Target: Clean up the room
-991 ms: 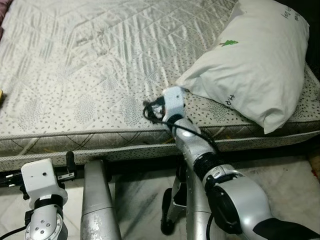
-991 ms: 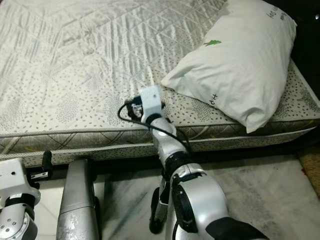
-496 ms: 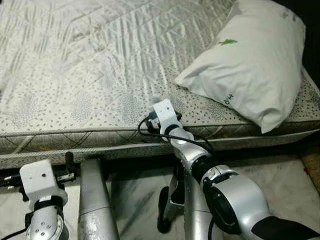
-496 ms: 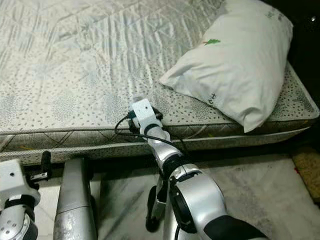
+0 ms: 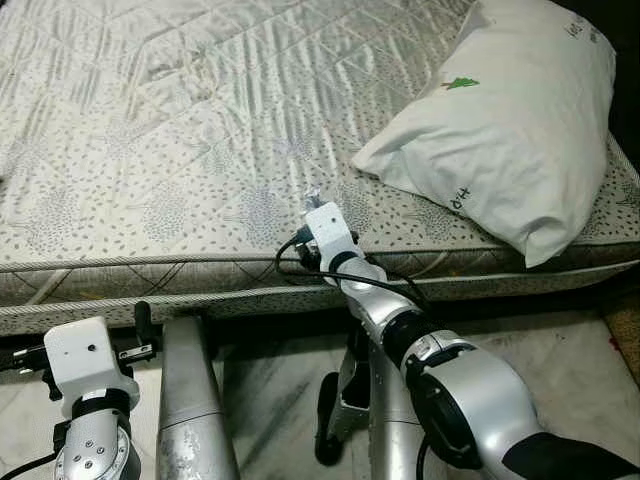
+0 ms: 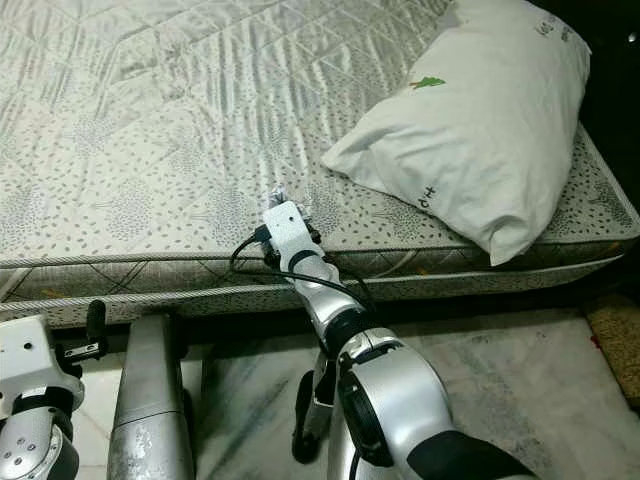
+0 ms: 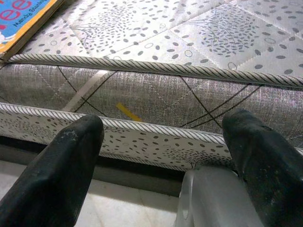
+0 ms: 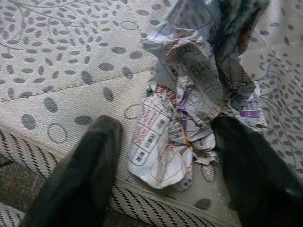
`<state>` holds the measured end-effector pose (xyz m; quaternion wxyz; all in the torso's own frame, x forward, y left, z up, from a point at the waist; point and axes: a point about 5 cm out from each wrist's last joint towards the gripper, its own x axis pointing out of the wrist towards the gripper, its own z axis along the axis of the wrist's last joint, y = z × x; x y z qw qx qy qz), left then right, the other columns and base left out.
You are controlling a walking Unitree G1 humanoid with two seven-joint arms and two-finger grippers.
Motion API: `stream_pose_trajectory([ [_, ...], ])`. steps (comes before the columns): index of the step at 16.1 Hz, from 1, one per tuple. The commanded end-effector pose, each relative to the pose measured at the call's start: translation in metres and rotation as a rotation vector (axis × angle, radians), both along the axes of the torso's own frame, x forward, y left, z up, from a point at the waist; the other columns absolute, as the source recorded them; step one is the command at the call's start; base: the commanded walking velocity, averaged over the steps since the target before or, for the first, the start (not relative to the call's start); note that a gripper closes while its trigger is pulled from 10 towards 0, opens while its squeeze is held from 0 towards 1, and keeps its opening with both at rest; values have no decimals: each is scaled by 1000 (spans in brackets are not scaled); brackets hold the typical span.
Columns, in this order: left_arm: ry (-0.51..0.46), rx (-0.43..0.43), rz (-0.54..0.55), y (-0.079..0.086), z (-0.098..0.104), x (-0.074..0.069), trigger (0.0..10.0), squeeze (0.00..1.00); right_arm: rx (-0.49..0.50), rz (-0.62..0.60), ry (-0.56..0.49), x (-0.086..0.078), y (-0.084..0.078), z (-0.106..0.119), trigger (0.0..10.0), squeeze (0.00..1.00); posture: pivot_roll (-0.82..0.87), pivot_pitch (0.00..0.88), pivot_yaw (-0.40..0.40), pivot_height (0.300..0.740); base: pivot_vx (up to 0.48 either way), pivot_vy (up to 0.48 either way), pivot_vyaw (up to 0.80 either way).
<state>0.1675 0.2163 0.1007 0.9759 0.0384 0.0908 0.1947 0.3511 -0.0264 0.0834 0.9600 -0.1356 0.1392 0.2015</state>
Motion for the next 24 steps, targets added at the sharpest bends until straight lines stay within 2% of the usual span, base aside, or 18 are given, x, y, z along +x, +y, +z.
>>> stream_pose_trajectory([
  [1, 16, 0, -4, -1, -1, -2, 10000, 0, 35, 2, 96, -16, 14, -18, 0, 0, 338, 261, -154, 507, 0, 0, 0],
  [10, -16, 5, -27, -1, 1, 18, 10000, 0, 74, -24, 104, -10, 3, -16, 0, 0, 331, 213, -149, 507, 0, 0, 0],
  [13, -37, 8, -38, -2, 4, 26, 10000, 0, 105, -29, 91, -7, 1, -11, 0, 0, 326, 194, -145, 507, 0, 0, 0],
  [14, -49, 8, -56, -2, 4, 34, 10000, 0, 157, -42, 75, -3, -5, -7, 0, 0, 300, 169, -130, 507, 0, 0, 0],
  [15, -51, 6, -61, -3, 4, 36, 10000, 0, 171, -49, 72, -2, -7, -6, 0, 0, 291, 162, -124, 507, 0, 0, 0],
  [19, -73, -20, -151, -18, 1, 63, 10000, 0, 375, -161, 6, 7, -45, 1, 0, 0, 193, 103, -69, 507, 0, 0, 0],
  [21, -86, -45, -197, -28, 1, 78, 10000, 0, 482, -131, -78, 5, -62, 5, 0, 0, 138, 73, -37, 507, 0, 0, 0],
  [22, -90, -100, -253, -34, 0, 82, 10000, 0, 467, -128, -99, 1, -69, 2, 0, 0, 115, 66, -21, 507, 0, 0, 0],
  [23, -100, -109, -308, -41, 2, 85, 10000, 0, 451, -119, -133, -6, -79, 0, 0, 0, 104, 61, -16, 507, 0, 0, 0],
  [24, -99, -92, -309, -41, 2, 86, 10000, 0, 434, -92, -165, -12, -84, 2, 0, 0, 91, 57, -5, 507, 0, 0, 0],
])
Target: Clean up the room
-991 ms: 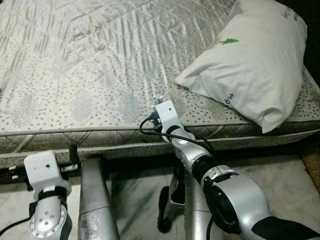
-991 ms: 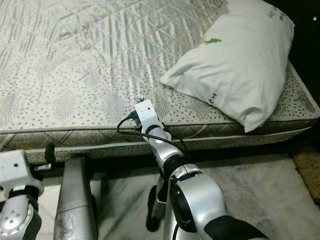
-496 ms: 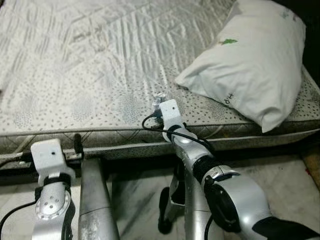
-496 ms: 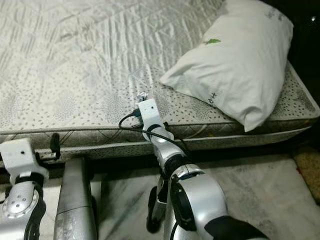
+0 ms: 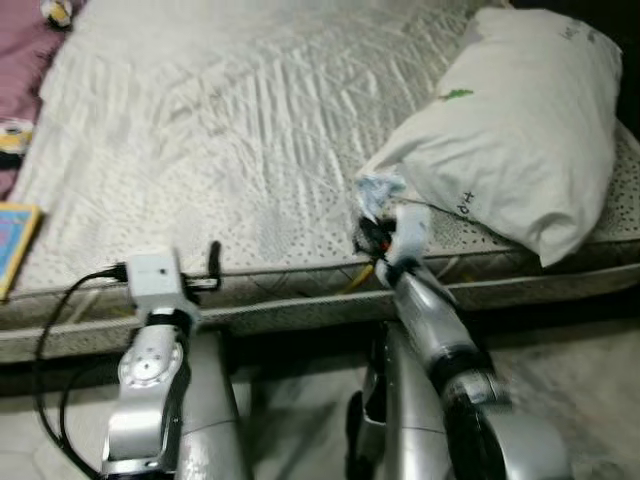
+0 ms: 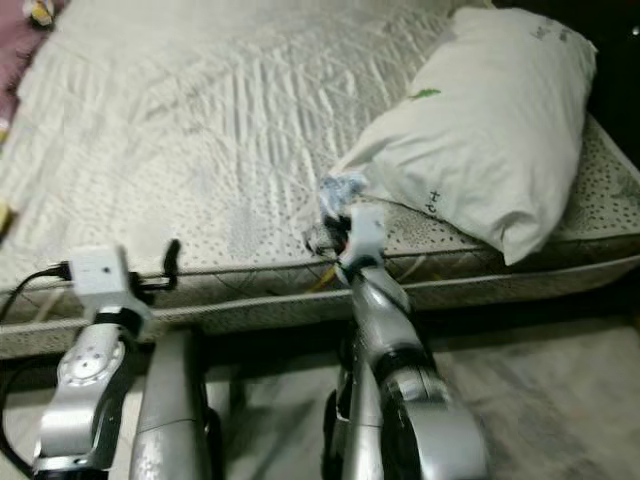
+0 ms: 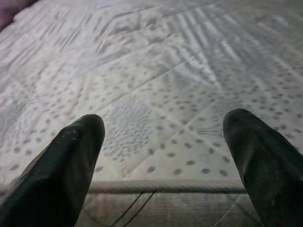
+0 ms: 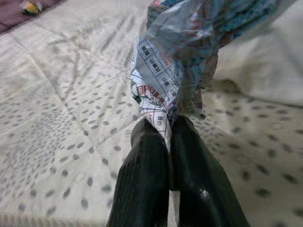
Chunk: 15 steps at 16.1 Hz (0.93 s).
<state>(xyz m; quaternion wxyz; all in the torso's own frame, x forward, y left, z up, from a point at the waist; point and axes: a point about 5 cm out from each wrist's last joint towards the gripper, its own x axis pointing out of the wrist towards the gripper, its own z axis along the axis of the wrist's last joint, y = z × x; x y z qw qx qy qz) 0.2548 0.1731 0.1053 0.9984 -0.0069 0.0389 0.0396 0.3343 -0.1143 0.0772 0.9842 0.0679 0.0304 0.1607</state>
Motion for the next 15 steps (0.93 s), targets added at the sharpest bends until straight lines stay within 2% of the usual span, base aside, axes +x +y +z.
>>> stream_pose_trajectory([
  [1, 12, 15, 5, 3, -4, 0, 10000, 0, -40, 62, -76, -5, -2, 13, 0, 0, 75, 50, 4, 507, 0, 0, 0],
  [2, 14, 17, 6, 4, -5, 1, 10000, 0, -60, 86, -94, -10, -2, 16, 0, 0, 64, 46, 9, 507, 0, 0, 0],
  [4, 21, 21, 15, 6, -8, 0, 10000, 0, -105, 233, -129, -33, 1, 18, 0, 0, 48, 32, 12, 507, 0, 0, 0],
  [6, 27, 13, 19, 7, -12, -2, 10000, 0, -138, 302, -105, -57, -7, 9, 0, 0, 40, 23, 16, 507, 0, 0, 0],
  [7, 37, 9, 22, 8, -15, -4, 10000, 0, -138, 293, -64, -66, -11, 0, 0, 0, 36, 20, 18, 507, 0, 0, 0],
  [8, 48, 1, 17, 6, -19, -7, 10000, 0, -145, 265, -17, -79, -14, -9, 0, 0, 38, 3, 13, 507, 0, 0, 0],
  [9, 44, 2, 14, 5, -20, -7, 10000, 0, -112, 201, -20, -80, -12, -4, 0, 0, 42, 0, 13, 507, 0, 0, 0],
  [10, 25, -1, 30, 7, -17, -6, 10000, 0, -87, 78, -53, -77, -12, 4, 0, 0, 42, 0, 24, 507, 0, 0, 0],
  [11, 21, -2, 33, 8, -17, -6, 10000, 0, -86, 61, -58, -77, -12, 6, 0, 0, 42, 0, 24, 507, 0, 0, 0],
  [13, -24, 14, 27, 8, -8, 1, 10000, 0, -95, -99, -114, -81, -9, 15, 0, 0, 25, 0, 19, 507, 0, 0, 0],
  [14, -29, 15, 21, 7, -7, 3, 10000, 0, -70, -153, -95, -79, -11, 17, 2118, 0, 24, 0, 17, 507, 0, 0, 0],
  [15, -32, 11, 18, 7, -7, 4, 10000, 0, -77, -171, -94, -77, -11, 20, 10000, 0, 10, 0, 18, 507, 0, 0, 0],
])
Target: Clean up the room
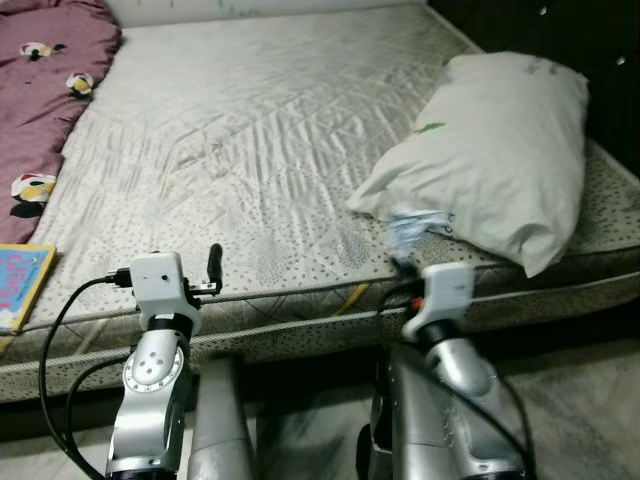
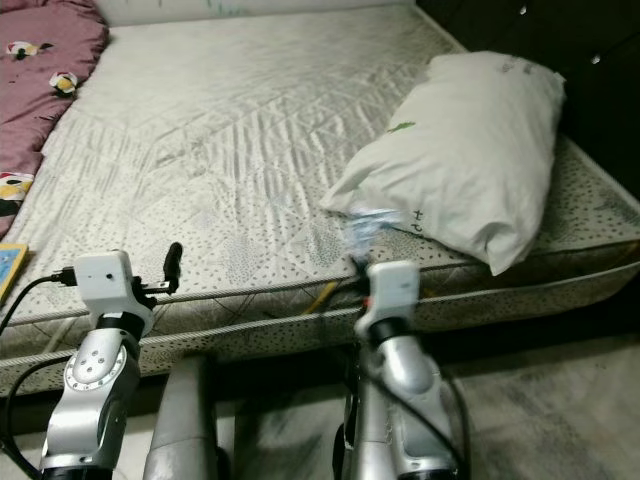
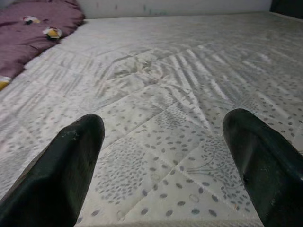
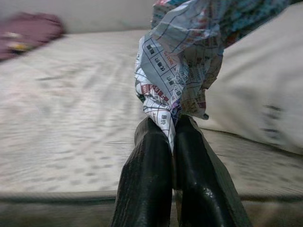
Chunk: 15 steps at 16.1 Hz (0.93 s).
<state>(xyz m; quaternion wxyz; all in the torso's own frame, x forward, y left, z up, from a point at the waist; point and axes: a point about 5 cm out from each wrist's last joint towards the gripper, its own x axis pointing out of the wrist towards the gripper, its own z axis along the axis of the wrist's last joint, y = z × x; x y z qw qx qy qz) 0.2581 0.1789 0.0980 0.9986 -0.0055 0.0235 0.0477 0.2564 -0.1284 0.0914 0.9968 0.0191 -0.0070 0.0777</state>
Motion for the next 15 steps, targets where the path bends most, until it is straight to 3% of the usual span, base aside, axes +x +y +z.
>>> stream_pose_trajectory([
  [1, -6, -4, 4, 0, 0, 3, 10000, 0, -11, -7, -44, 5, 3, 13, 10000, 0, 1, 0, 15, 507, 0, 0, 0],
  [4, 27, -32, 22, -1, -12, -4, 10000, 0, 22, -40, -34, 6, -7, 18, 10000, 0, -23, 0, 14, 507, 0, 0, 0],
  [9, 31, -36, 4, -9, -19, -2, 10000, 0, 35, -63, -40, 22, -16, 28, 10000, 0, -27, 0, -4, 566, 0, 0, 0],
  [15, 10, -19, 6, -4, -17, 0, 10000, 0, 38, -54, -33, 23, -20, 28, 10000, 0, -27, 0, -8, 631, 0, 0, 0],
])
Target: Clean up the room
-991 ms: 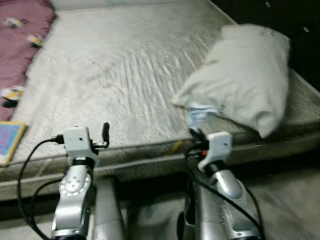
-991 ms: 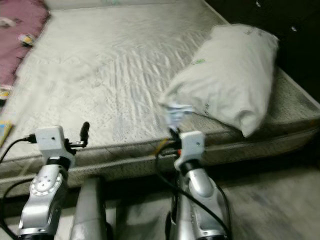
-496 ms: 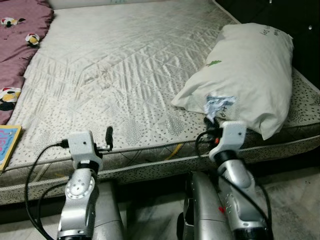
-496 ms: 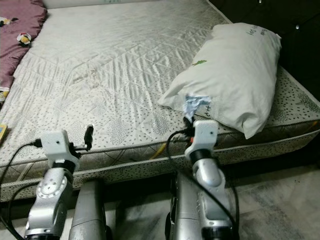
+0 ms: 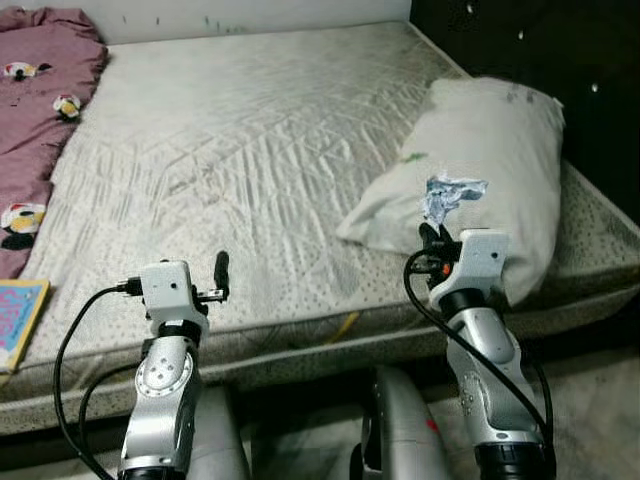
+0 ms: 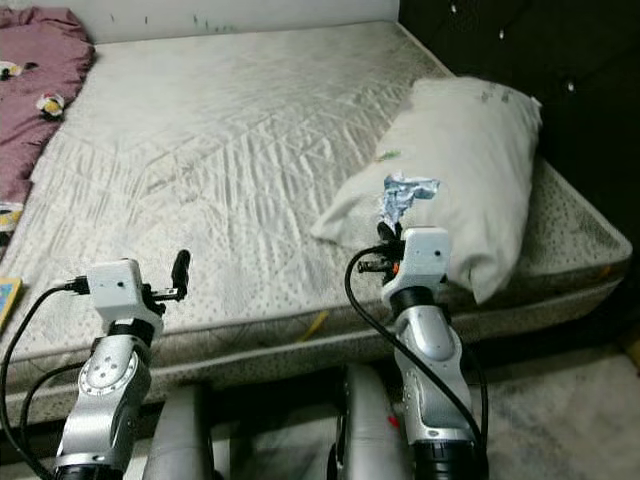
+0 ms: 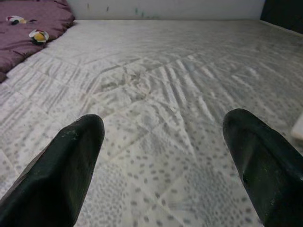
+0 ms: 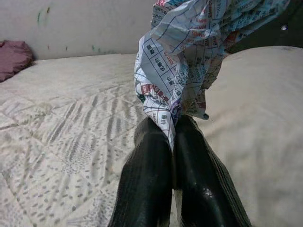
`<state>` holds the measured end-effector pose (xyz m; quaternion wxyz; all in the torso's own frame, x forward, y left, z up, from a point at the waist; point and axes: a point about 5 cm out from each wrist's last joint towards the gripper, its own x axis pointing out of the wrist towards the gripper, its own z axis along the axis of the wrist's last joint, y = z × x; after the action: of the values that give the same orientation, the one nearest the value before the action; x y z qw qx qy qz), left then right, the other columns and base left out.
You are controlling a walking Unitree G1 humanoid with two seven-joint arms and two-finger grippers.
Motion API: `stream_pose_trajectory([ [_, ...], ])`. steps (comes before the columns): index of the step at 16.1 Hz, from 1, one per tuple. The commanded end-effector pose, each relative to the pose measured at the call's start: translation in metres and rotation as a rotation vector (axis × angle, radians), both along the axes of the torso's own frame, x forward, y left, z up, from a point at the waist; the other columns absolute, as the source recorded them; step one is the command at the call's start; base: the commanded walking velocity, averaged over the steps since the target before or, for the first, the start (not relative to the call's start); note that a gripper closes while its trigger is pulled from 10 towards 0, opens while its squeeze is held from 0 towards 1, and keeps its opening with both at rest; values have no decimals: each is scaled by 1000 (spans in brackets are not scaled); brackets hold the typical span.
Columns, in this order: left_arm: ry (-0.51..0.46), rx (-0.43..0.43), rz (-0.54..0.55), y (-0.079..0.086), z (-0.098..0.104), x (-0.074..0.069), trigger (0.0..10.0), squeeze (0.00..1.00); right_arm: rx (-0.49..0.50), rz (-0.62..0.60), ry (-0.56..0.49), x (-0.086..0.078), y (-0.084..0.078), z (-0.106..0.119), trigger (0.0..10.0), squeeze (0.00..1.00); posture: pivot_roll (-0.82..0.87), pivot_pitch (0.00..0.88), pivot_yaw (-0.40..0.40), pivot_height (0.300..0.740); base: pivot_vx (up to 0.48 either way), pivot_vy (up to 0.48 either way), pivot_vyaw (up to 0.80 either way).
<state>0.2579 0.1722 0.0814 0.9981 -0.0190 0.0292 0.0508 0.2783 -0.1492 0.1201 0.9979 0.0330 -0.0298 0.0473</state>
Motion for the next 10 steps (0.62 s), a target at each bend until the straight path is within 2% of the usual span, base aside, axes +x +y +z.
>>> stream_pose_trajectory([
  [1, -1, 7, 2, 3, -1, 0, 10000, 0, 6, 8, 11, 1, 0, -1, 10000, 0, -27, 0, -9, 636, 0, 0, 0],
  [10, -60, 25, -20, 1, 17, 16, 10000, 0, 11, -2, 15, 4, 3, 1, 10000, 0, -31, 0, -20, 740, 0, 0, 0],
])
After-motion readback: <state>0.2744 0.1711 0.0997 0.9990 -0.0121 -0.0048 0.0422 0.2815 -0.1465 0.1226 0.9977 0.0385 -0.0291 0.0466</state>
